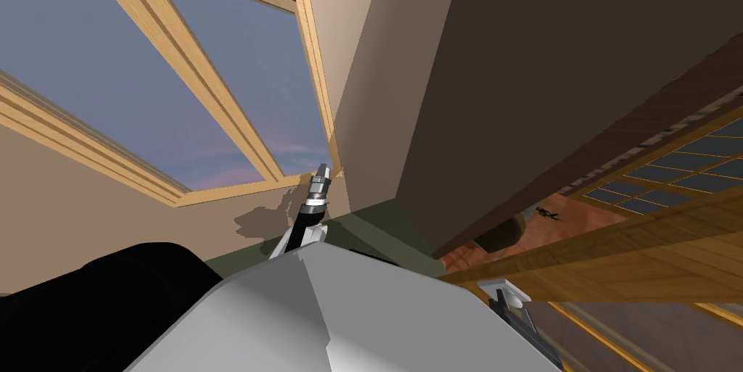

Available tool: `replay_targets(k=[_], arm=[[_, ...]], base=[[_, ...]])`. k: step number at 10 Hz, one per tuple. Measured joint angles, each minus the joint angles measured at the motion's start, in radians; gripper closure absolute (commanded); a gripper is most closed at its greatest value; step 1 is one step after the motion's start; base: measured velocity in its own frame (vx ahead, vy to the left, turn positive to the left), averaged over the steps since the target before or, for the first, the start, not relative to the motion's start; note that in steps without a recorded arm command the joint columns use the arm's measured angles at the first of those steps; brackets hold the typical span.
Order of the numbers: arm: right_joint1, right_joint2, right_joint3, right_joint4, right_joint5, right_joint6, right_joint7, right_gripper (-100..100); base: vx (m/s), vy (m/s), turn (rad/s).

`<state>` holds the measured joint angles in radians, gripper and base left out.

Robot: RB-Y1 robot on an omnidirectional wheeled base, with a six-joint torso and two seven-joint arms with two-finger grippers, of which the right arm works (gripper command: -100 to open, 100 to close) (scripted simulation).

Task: Pull the door open

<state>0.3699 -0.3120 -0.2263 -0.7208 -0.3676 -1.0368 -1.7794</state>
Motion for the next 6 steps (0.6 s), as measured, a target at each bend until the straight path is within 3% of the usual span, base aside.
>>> replay_targets(k=[2,4,6], arm=[[0.001,-0.006,0.024,0.007,0.02,-0.022,-0.017,100],[0.023,-0.011,0.051,-0.01,0.043,-0.038,-0.033,100],[0.036,-0.009,0.066,-0.021,0.055,-0.042,-0.039,100]], base=[[-0.254,0.027,0.062],[-0.227,0.048,0.049],[-0.126,0.026,0.027]])
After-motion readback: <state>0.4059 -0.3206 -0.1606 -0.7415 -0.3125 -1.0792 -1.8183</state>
